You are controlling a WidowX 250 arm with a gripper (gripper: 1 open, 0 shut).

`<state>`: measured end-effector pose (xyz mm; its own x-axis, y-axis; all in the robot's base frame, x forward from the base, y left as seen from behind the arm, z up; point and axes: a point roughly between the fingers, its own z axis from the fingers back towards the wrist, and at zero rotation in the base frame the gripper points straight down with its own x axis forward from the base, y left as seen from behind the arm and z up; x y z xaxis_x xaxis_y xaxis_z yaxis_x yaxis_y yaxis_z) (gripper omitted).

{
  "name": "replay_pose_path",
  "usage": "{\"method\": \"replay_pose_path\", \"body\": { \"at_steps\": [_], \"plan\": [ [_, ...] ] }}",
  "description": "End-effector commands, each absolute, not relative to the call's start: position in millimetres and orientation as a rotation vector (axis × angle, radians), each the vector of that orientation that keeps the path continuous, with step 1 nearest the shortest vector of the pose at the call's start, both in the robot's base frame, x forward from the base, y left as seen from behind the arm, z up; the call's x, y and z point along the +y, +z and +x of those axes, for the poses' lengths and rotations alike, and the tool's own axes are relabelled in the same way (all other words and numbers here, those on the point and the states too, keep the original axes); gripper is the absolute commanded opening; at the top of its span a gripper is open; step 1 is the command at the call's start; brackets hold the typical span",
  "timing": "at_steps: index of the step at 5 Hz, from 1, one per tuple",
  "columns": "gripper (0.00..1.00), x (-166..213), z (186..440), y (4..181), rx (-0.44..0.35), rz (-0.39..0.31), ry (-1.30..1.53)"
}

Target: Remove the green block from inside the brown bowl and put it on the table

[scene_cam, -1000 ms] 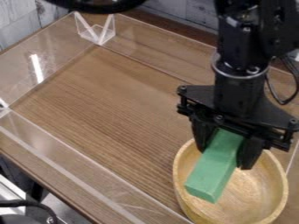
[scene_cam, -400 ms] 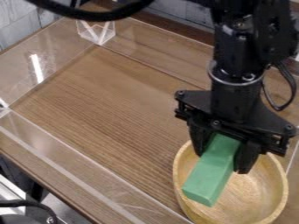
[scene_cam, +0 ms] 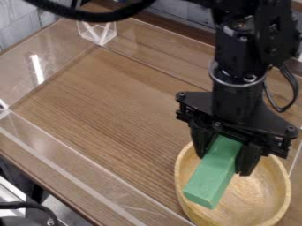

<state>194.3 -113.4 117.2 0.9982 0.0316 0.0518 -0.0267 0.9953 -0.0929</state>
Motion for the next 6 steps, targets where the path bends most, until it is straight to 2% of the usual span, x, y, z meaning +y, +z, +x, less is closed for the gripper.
{"method": "replay_pose_path", "body": {
  "at_steps": [1,4,6],
  "plan": [
    [0.0,-113,198,130.3,-0.102,-0.119,0.037],
    [0.0,-111,198,130.5,-0.104,-0.127,0.041],
    [0.0,-100,201,148.4,-0.119,-0.13,0.074]
  ]
}}
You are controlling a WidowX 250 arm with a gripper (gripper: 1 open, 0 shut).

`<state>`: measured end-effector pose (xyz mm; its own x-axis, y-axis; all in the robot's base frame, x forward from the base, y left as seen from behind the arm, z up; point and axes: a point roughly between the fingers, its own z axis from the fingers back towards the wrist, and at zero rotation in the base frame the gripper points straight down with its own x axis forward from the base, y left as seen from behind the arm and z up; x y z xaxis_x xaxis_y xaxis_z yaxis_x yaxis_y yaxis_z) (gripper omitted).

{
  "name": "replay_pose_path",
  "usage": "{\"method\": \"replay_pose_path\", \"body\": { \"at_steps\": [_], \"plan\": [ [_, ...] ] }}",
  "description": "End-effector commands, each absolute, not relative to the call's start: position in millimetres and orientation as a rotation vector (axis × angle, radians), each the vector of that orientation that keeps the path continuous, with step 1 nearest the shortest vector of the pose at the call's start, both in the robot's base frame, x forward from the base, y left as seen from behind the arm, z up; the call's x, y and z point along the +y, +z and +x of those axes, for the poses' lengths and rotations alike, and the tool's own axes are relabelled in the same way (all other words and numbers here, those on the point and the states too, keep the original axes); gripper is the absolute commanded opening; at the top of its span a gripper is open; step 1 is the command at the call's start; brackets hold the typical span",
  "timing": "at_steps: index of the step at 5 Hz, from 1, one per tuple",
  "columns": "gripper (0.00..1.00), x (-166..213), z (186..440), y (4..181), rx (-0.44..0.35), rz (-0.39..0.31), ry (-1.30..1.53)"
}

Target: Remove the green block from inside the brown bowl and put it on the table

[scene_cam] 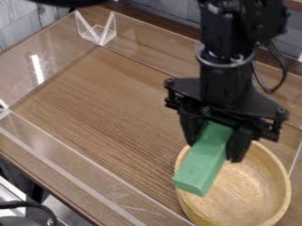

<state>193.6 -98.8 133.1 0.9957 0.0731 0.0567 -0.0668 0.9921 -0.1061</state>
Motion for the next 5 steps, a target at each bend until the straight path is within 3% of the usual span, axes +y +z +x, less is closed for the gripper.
{"method": "replay_pose_path", "body": {
  "at_steps": [1,4,5],
  "plan": [
    [0.0,-90,207,155.3,-0.133,-0.128,0.089],
    [0.0,-37,242,187.0,-0.198,-0.109,0.138],
    [0.0,-42,241,180.6,-0.206,-0.112,0.117]
  ]
}}
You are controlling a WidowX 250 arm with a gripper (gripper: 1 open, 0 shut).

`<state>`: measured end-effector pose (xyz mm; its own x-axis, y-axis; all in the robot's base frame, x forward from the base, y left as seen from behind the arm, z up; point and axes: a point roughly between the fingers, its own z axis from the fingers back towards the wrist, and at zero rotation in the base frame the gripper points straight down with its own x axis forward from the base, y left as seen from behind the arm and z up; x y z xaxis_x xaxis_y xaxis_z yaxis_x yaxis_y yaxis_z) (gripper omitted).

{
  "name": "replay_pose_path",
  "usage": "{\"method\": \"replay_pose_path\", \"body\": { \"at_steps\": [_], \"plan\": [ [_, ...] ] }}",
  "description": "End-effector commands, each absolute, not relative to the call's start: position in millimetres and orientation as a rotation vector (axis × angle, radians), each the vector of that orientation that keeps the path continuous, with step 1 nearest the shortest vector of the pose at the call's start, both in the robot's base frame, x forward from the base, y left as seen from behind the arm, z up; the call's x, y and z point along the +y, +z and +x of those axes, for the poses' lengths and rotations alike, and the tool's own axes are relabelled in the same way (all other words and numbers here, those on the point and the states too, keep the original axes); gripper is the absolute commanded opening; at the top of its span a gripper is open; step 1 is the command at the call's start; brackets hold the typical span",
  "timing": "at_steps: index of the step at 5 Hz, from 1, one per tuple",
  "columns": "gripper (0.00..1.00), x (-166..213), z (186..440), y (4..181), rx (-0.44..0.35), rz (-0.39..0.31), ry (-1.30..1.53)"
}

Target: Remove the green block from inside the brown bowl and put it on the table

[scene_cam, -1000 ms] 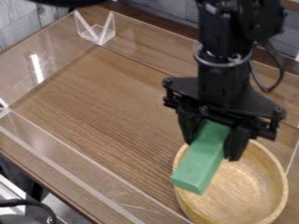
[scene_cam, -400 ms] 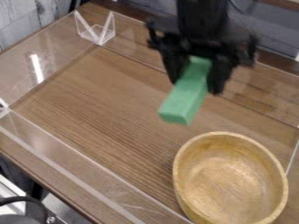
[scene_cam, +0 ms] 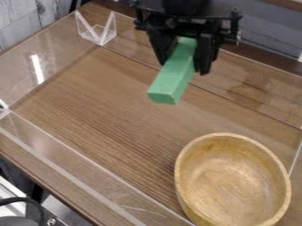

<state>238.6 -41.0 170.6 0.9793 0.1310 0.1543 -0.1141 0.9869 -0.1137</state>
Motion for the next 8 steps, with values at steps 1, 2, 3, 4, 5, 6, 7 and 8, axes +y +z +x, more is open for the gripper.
{"method": "replay_pose_path", "body": {
  "at_steps": [1,2,3,4,5,6,7,8],
  "plan": [
    [0.0,-47,239,173.9,-0.209,-0.117,0.077],
    [0.0,-48,239,168.5,-0.209,-0.12,0.047],
    [0.0,-48,239,164.5,-0.212,-0.119,0.03],
    [0.0,-48,236,160.4,-0.216,-0.117,0.017],
    [0.0,-51,233,159.5,-0.221,-0.112,0.02],
    [0.0,-55,230,158.5,-0.226,-0.108,0.03],
    [0.0,-58,226,159.6,-0.227,-0.105,0.046],
    [0.0,-61,222,161.0,-0.229,-0.104,0.046]
  ]
}}
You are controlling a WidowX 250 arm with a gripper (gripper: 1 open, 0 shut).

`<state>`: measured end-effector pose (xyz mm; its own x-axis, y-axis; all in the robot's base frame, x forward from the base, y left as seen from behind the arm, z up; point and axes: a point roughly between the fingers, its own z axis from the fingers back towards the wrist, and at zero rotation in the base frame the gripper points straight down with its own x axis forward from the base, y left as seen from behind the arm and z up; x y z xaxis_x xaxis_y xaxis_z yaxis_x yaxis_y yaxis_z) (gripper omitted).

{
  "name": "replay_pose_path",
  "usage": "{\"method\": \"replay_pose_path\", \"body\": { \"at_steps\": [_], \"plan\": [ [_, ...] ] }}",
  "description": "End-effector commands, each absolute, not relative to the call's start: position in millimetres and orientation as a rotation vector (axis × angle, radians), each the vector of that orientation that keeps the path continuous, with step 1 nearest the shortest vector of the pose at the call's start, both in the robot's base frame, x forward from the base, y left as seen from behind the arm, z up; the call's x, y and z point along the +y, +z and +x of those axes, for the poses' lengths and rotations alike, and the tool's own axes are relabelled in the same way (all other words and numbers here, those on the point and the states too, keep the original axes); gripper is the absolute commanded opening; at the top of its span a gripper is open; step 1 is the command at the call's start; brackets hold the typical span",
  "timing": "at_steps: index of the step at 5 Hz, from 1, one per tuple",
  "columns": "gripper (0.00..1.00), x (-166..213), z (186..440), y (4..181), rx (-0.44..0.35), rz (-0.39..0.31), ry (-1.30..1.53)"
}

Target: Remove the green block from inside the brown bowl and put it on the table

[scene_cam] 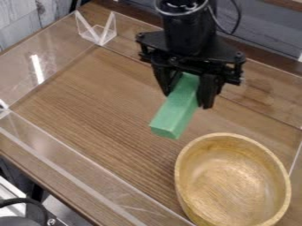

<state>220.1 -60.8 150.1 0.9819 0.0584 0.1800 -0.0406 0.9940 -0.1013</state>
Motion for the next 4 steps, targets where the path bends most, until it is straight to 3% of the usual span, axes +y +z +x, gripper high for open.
{"method": "replay_pose_path", "body": {
  "at_steps": [1,4],
  "plan": [
    [0.0,-65,219,163.2,-0.23,-0.104,0.037],
    [0.0,-77,208,170.4,-0.229,-0.115,-0.036]
  ]
}}
